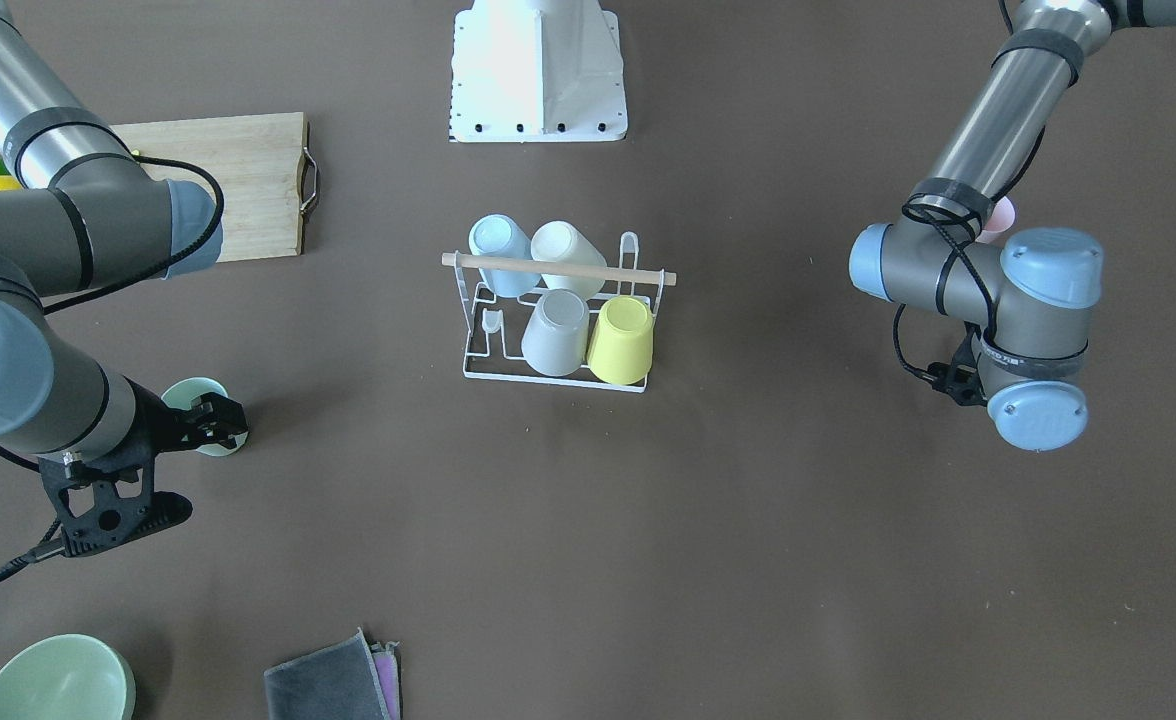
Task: Place cup on cup holder
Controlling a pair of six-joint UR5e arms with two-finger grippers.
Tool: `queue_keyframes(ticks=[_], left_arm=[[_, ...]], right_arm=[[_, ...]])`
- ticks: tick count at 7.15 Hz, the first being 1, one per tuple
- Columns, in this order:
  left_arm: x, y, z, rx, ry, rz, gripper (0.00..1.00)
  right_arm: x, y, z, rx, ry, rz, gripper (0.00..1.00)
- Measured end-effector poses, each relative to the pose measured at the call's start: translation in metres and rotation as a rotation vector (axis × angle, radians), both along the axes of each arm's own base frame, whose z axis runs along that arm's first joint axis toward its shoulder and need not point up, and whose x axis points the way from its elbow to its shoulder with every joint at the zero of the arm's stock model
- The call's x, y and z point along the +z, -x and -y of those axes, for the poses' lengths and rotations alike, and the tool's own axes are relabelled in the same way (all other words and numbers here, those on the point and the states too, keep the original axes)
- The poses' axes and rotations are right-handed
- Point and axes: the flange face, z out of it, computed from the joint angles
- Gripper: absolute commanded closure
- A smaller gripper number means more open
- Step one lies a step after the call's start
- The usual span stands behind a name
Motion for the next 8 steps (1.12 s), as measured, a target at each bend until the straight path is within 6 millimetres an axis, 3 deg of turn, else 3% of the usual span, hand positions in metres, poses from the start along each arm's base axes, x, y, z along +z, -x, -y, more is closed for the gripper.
queue_keyframes(ticks=[2, 3, 6, 8], left_arm=[[0.013, -0.007, -0.017, 0.042, 0.021, 0.034, 0.03], [0.017, -0.009, -0.022, 0.057, 0.029, 0.042, 0.03], [0.028, -0.005, -0.034, 0.085, 0.067, 0.052, 0.03], [0.037, -0.004, -0.043, 0.101, 0.090, 0.044, 0.05]], right_arm=[[0.018, 0.022, 0.039, -0.114, 0.022, -0.054, 0.00], [0.031, 0.028, 0.049, -0.151, 0.041, -0.069, 0.00], [0.067, 0.037, 0.052, -0.190, 0.182, -0.040, 0.00], [0.071, 0.049, 0.048, -0.195, 0.284, -0.041, 0.00]])
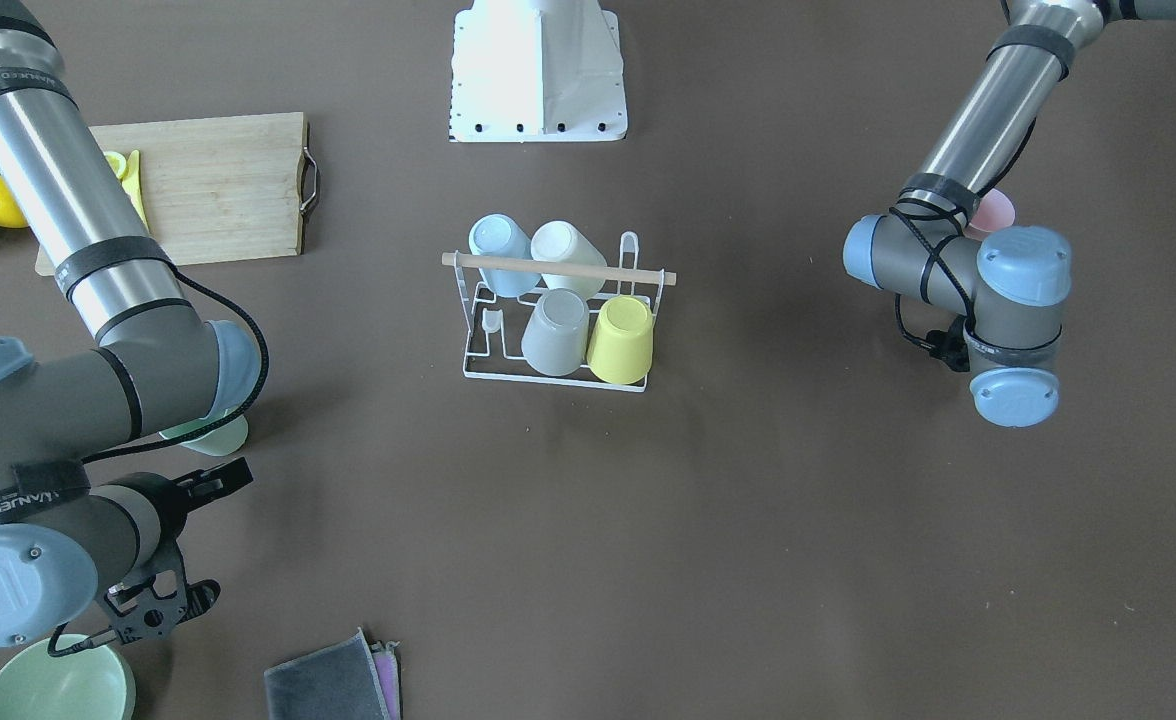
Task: Place cup on cup holder
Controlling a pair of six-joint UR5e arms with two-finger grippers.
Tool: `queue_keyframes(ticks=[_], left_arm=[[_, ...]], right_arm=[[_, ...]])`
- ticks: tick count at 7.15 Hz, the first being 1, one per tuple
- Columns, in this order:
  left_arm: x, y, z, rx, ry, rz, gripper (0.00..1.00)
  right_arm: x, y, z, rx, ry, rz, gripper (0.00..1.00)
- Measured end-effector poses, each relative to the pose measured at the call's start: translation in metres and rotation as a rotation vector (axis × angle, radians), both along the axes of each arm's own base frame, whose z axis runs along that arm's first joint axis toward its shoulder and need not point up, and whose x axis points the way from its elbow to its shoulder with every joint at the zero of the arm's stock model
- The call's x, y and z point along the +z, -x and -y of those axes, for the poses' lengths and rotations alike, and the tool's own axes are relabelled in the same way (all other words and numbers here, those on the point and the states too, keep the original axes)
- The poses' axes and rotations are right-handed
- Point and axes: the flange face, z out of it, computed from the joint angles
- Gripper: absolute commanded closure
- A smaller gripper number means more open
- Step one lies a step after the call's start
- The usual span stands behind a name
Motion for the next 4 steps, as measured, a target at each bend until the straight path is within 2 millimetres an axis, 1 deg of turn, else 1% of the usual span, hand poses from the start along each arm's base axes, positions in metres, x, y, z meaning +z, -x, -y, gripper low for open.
queue_keyframes(ticks=[2, 3, 4], left_arm=[[0.004, 0.001, -0.006, 0.012, 0.025, -0.003, 0.05], [0.007, 0.003, -0.010, 0.017, 0.035, -0.005, 0.05], [0.011, 0.005, -0.013, 0.022, 0.043, -0.006, 0.05]], right_arm=[[0.003, 0.022, -0.013, -0.036, 0.046, -0.037, 0.00], [0.006, 0.030, -0.019, -0.058, 0.054, -0.059, 0.00], [0.009, 0.034, -0.022, -0.082, 0.059, -0.081, 0.00]])
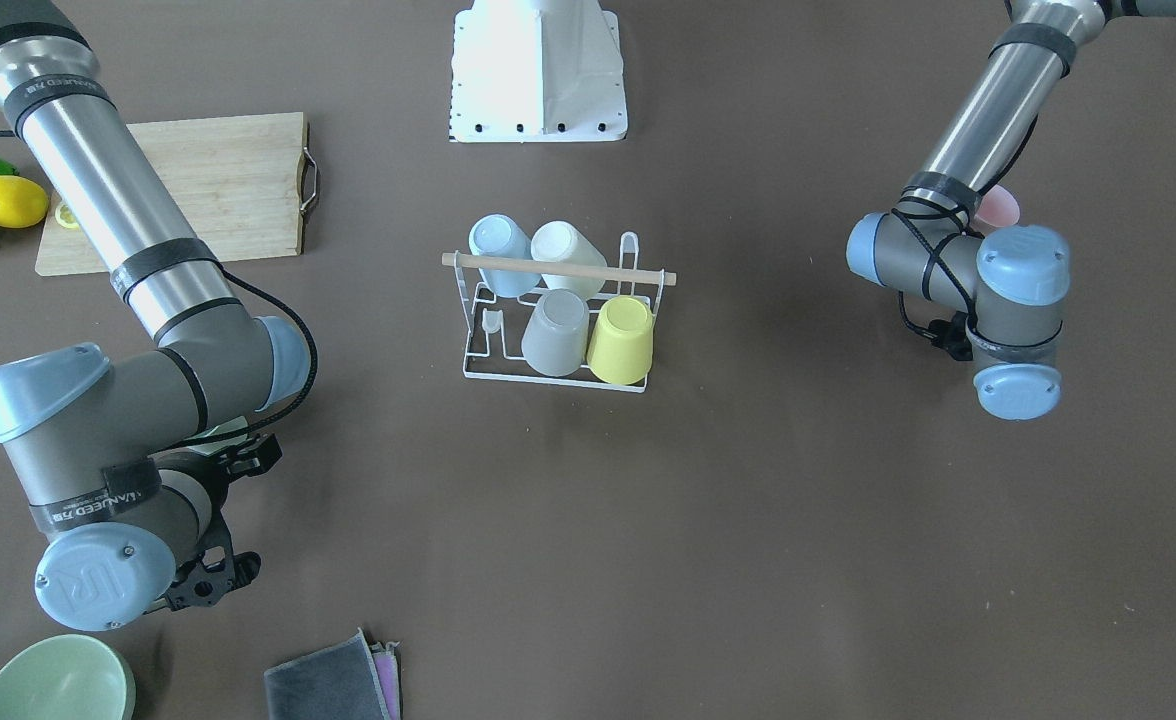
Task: Place cup on cup holder
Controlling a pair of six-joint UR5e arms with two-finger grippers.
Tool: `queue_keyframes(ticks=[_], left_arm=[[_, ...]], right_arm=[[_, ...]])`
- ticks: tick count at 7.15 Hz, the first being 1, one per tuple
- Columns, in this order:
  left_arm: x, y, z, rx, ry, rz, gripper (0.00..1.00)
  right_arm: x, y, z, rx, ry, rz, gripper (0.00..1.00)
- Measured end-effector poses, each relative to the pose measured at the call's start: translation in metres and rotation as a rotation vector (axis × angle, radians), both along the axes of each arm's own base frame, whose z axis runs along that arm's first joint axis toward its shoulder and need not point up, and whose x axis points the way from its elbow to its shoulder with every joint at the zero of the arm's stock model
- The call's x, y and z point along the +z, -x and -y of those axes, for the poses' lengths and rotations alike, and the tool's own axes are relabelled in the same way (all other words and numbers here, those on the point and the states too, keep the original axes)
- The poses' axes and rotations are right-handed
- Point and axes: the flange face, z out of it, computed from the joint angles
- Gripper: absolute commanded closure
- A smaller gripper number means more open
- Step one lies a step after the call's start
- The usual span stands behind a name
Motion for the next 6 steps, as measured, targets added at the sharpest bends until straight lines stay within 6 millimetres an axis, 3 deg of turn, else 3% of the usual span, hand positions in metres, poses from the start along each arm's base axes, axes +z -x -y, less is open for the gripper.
queue_keyframes(ticks=[3, 5, 6], left_arm=[[0.005, 0.000, -0.005, -0.009, 0.017, -0.015, 0.08], [0.005, -0.002, -0.007, -0.024, 0.031, -0.024, 0.12], [0.004, -0.004, -0.008, -0.033, 0.041, -0.028, 0.22]], right_arm=[[0.006, 0.000, -0.004, -0.081, 0.011, -0.047, 0.00], [0.009, 0.011, -0.009, -0.123, 0.014, -0.069, 0.00], [0.008, 0.015, -0.010, -0.130, 0.013, -0.071, 0.00]])
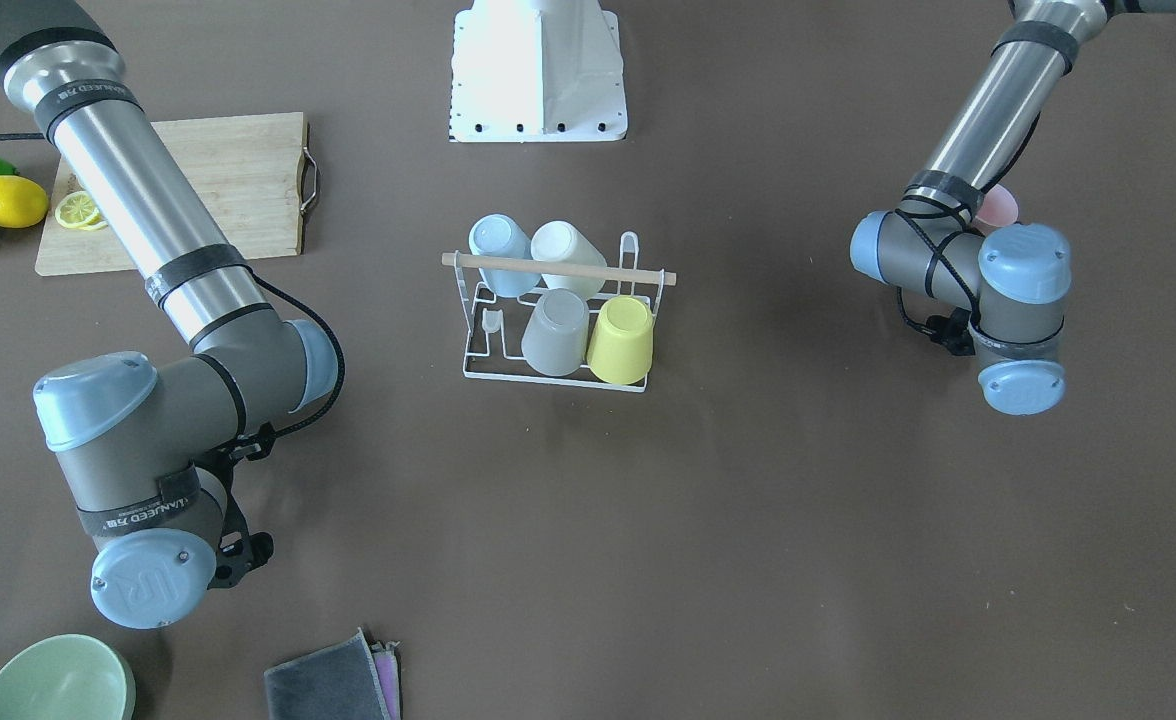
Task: Place cup on cup holder
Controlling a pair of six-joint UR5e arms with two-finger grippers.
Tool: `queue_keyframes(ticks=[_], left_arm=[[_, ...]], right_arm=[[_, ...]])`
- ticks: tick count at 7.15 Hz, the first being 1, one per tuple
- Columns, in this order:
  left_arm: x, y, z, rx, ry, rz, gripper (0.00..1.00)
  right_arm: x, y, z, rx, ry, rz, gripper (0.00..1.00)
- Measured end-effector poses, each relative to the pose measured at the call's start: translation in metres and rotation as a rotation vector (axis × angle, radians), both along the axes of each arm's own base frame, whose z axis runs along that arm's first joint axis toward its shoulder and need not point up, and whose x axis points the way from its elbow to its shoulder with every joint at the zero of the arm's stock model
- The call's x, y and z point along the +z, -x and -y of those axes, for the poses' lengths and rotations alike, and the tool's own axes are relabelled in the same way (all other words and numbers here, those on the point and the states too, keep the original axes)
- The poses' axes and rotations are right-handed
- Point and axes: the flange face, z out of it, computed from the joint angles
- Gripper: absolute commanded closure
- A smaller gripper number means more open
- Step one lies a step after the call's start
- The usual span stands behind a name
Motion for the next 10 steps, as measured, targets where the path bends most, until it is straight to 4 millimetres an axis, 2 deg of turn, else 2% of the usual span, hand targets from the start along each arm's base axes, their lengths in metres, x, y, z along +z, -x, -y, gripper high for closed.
queue_keyframes(ticks=[1, 2, 3, 4, 5, 7, 8, 10], left_arm=[[-0.001, -0.001, -0.001, -0.002, 0.006, -0.004, 0.45], [-0.002, -0.002, -0.002, -0.002, 0.011, -0.004, 0.64], [-0.004, -0.002, -0.003, -0.003, 0.021, -0.004, 0.70], [-0.006, 0.000, -0.002, -0.008, 0.029, -0.011, 0.73], [-0.007, 0.010, 0.005, -0.022, 0.033, -0.024, 0.78], [-0.010, 0.043, 0.027, -0.078, 0.028, -0.046, 0.78], [-0.015, 0.053, 0.036, -0.101, 0.020, -0.057, 0.78], [-0.042, 0.070, 0.060, -0.178, -0.044, -0.128, 0.79]], right_arm=[[-0.001, 0.001, 0.000, -0.003, -0.001, 0.001, 0.00], [0.000, 0.002, 0.000, -0.003, 0.002, 0.000, 0.00], [0.004, 0.002, -0.001, -0.007, 0.006, -0.001, 0.00], [0.007, 0.002, -0.001, -0.014, 0.009, 0.000, 0.00], [0.009, 0.002, 0.000, -0.020, 0.010, 0.002, 0.00], [0.009, 0.005, -0.001, -0.026, 0.013, 0.003, 0.00], [0.009, 0.009, -0.002, -0.032, 0.015, 0.002, 0.00], [0.011, 0.019, -0.008, -0.050, 0.018, -0.005, 0.00]])
